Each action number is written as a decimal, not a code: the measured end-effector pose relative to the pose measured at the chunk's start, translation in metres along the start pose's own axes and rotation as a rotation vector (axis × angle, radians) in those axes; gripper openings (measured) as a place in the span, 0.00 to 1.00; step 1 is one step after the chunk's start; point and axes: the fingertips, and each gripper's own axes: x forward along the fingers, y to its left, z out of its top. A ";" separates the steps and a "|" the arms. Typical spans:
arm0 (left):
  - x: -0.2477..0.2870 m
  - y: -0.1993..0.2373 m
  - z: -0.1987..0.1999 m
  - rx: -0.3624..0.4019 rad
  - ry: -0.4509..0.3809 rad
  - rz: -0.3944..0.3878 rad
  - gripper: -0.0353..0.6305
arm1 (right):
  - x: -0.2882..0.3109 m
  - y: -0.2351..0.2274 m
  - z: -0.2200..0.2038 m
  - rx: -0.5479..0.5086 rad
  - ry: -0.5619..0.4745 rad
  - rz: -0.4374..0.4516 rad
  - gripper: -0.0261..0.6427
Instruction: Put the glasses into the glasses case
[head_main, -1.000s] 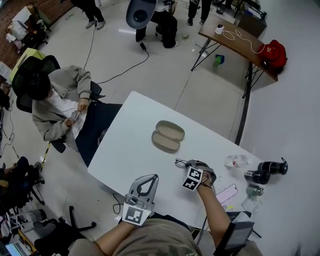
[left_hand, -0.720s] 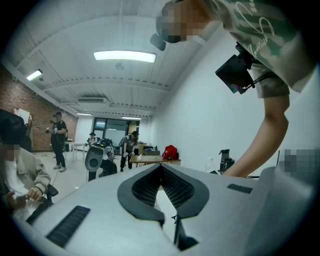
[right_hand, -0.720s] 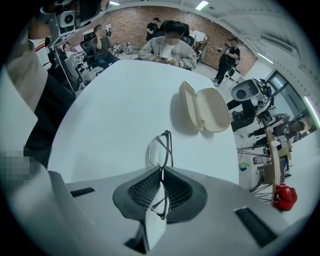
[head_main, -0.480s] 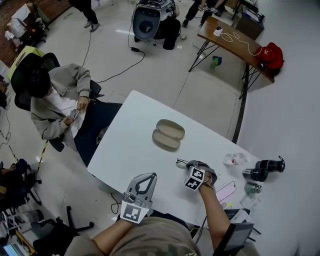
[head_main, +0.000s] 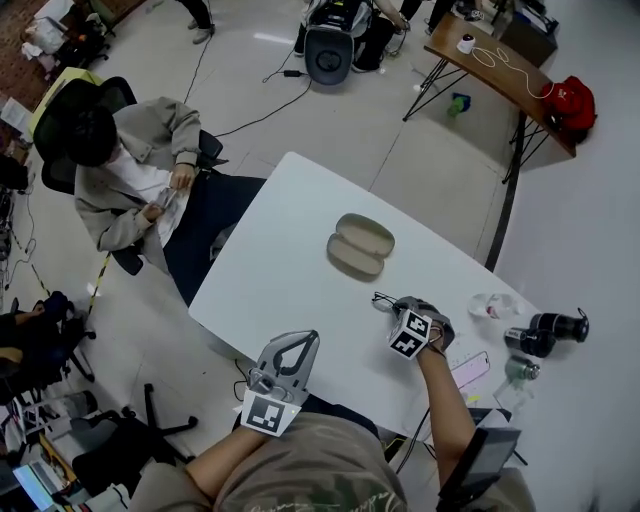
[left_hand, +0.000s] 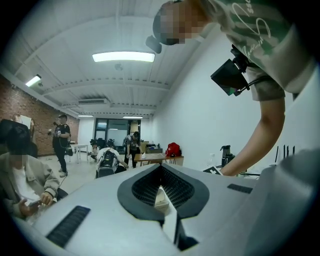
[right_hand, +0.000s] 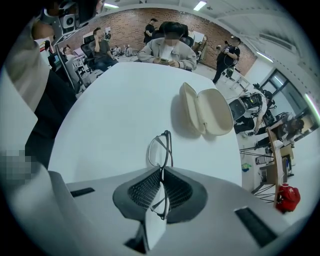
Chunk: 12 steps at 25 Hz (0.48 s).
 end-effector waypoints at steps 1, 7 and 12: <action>-0.001 0.003 -0.003 -0.001 0.012 0.001 0.06 | 0.002 -0.003 0.000 0.002 0.003 -0.002 0.08; 0.001 0.010 -0.005 0.005 0.027 -0.018 0.06 | 0.004 -0.004 -0.006 0.050 0.006 -0.009 0.08; 0.004 0.010 -0.005 -0.009 0.026 -0.035 0.06 | 0.001 -0.013 -0.003 0.056 0.005 -0.027 0.08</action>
